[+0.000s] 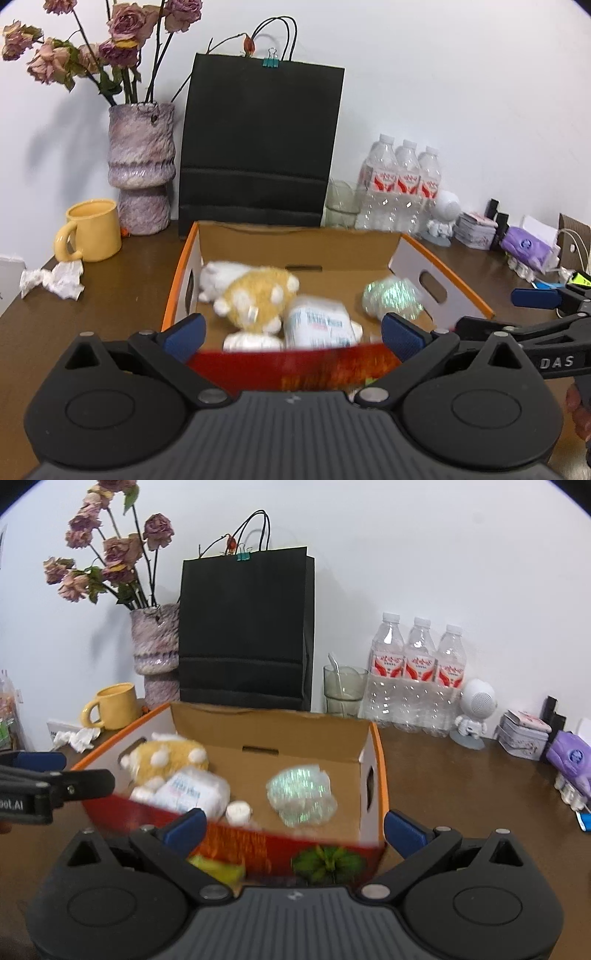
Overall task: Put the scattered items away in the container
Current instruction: 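Move both grippers back to the remaining items beside the box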
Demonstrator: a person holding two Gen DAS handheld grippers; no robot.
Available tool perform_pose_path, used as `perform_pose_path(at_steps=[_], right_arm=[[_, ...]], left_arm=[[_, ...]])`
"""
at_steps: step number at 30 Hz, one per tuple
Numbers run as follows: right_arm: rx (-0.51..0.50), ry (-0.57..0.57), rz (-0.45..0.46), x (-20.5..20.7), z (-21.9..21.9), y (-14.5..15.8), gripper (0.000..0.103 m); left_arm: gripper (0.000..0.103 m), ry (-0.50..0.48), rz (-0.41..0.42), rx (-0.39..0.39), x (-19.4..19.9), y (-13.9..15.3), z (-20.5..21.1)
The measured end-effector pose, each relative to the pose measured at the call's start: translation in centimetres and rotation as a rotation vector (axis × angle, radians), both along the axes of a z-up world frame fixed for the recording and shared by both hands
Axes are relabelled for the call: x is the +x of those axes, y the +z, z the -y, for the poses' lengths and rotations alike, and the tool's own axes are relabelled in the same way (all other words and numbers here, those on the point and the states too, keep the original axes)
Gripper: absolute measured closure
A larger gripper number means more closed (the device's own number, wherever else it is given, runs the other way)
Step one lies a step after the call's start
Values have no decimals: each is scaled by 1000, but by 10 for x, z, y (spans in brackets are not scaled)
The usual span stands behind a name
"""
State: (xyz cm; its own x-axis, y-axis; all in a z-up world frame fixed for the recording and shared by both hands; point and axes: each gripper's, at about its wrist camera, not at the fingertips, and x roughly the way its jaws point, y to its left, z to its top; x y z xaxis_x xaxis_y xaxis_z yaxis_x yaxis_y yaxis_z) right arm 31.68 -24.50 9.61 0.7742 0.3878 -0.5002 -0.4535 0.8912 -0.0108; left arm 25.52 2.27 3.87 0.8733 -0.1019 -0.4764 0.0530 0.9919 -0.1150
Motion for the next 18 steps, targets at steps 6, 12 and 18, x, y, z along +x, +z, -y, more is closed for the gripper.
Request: perform_pose_path(at_steps=[6,12,18], right_arm=[[13,-6,-35,-29,18,-18,1],[4,-2,-88,-47,22,-44,3],[-21,19,-90,-52,14,-54,11]], left_arm=[[0,-15,-36,18,-28,-17,1],[3,-39,-102,39,-42,-43,5],[14,-89,-131,56,-48,-57,13]])
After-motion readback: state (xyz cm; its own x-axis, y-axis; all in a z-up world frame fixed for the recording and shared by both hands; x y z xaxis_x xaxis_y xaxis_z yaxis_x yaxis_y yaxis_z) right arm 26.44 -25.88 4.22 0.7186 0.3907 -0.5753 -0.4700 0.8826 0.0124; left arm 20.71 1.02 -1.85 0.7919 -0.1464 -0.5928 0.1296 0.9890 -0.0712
